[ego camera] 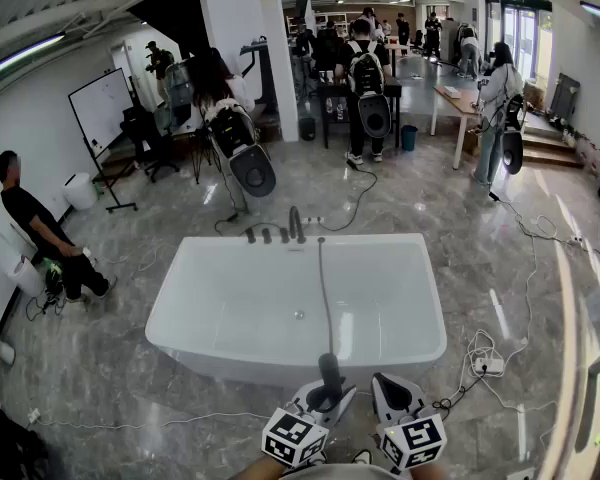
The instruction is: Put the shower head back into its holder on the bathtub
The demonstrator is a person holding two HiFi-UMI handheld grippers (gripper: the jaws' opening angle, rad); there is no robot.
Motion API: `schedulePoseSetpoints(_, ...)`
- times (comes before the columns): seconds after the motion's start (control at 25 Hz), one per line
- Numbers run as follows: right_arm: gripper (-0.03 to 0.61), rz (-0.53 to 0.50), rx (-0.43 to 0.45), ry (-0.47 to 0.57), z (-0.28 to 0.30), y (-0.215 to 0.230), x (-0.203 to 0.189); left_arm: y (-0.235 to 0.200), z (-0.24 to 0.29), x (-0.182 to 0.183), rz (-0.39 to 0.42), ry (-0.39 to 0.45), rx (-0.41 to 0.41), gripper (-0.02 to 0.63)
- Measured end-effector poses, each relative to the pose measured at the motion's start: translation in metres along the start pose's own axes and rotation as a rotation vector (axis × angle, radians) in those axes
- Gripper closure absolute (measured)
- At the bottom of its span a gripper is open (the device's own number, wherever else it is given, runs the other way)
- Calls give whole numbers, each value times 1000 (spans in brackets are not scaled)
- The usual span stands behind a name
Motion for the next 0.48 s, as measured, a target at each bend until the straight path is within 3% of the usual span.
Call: schedulePoseSetpoints(0.48, 565, -5, 6, -10, 4, 3, -7, -3, 6, -7, 1, -1, -4, 509)
Point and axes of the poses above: the fingertips, and each gripper's own axes: z forward along the fingers, y to its right, x out of its top, the point moved 4 cm from there along -z, backward along the fingers
